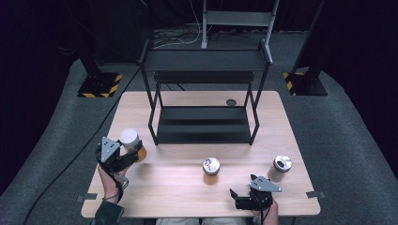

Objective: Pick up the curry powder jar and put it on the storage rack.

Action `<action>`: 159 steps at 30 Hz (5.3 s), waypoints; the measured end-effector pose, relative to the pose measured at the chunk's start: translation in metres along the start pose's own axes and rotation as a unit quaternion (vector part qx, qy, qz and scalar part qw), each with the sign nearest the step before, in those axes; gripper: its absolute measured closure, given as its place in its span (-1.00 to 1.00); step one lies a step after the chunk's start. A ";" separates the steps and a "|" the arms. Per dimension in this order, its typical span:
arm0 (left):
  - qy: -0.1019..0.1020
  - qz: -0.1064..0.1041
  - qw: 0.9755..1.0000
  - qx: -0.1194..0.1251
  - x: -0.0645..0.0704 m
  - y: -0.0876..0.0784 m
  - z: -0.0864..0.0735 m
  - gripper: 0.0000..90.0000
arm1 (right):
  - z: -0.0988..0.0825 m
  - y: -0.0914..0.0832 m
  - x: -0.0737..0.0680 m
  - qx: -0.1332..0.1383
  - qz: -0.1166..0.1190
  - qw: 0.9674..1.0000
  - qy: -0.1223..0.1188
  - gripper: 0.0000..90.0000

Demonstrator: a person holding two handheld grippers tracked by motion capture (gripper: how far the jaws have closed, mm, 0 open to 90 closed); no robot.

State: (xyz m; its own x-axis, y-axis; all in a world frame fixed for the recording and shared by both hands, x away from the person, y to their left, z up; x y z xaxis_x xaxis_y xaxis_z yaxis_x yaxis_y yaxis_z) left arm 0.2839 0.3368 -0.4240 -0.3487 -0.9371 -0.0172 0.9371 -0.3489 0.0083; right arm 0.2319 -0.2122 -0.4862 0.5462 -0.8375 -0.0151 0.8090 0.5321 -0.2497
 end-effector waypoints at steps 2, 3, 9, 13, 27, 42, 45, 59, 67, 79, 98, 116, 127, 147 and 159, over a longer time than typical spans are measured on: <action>0.003 -0.001 1.000 -0.001 0.002 0.001 0.001 -0.23 | 0.000 0.000 0.000 0.001 -0.001 1.000 -0.001 -0.99; 0.003 -0.003 1.000 0.000 0.002 0.002 0.001 -0.23 | 0.000 0.000 0.000 0.000 0.000 1.000 -0.001 -0.99; 0.007 -0.011 1.000 -0.002 0.005 0.006 0.004 -0.23 | 0.000 0.000 0.000 0.000 0.000 1.000 0.001 -0.99; 0.007 -0.014 1.000 -0.001 0.006 0.008 0.004 -0.23 | 0.000 0.000 0.001 0.000 0.000 1.000 0.002 -0.99; 0.011 -0.027 1.000 -0.004 0.013 0.017 0.007 -0.23 | 0.001 0.001 -0.001 -0.007 -0.003 1.000 0.000 -0.99; 0.014 -0.045 0.999 -0.005 0.021 0.026 0.010 -0.23 | 0.002 0.003 -0.003 -0.011 -0.005 1.000 -0.009 -1.00; 0.016 -0.048 0.999 -0.007 0.023 0.029 0.010 -0.23 | 0.002 0.003 -0.003 -0.012 -0.005 1.000 -0.010 -1.00; 0.018 -0.062 0.998 -0.008 0.029 0.039 0.015 -0.23 | 0.002 0.003 -0.003 -0.013 -0.003 1.000 -0.009 -1.00; 0.017 -0.068 0.998 -0.006 0.032 0.044 0.016 -0.23 | 0.002 0.003 -0.002 -0.012 -0.002 1.000 -0.008 -1.00; 0.018 -0.072 0.997 -0.007 0.036 0.052 0.018 -0.23 | 0.002 0.002 -0.003 -0.010 -0.002 1.000 -0.010 -1.00; 0.025 -0.078 0.997 -0.010 0.042 0.071 0.025 -0.23 | 0.001 0.002 -0.003 -0.007 -0.001 1.000 -0.012 -1.00; 0.026 -0.078 0.997 -0.010 0.043 0.086 0.029 -0.23 | 0.001 0.002 -0.003 -0.007 -0.001 1.000 -0.011 -1.00; 0.022 -0.080 0.996 -0.015 0.044 0.097 0.029 -0.23 | 0.001 0.002 -0.003 -0.007 0.000 1.000 -0.011 -1.00; 0.016 -0.074 0.997 -0.027 0.045 0.117 0.032 -0.23 | 0.001 0.002 -0.002 -0.007 0.001 1.000 -0.011 -1.00; 0.013 -0.078 0.996 -0.034 0.051 0.130 0.030 -0.23 | 0.001 0.002 -0.002 -0.008 0.002 1.000 -0.010 -1.00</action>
State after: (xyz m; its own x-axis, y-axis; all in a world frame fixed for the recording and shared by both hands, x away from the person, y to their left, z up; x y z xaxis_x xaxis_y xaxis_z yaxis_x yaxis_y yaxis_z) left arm 0.3879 0.2431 -0.3942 -0.4902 -0.8707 -0.0388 0.8708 -0.4874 -0.0639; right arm 0.2325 -0.2097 -0.4856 0.5546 -0.8321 0.0032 0.8030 0.5342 -0.2644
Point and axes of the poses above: each handheld gripper's, and its own axes: y roughly forward along the jaws, z roughly out of its top, x roughly to its right, the point moved 4 cm from there along y, roughly forward along the jaws, and after that the axes turned 15 degrees about x, right-handed, at the moved point
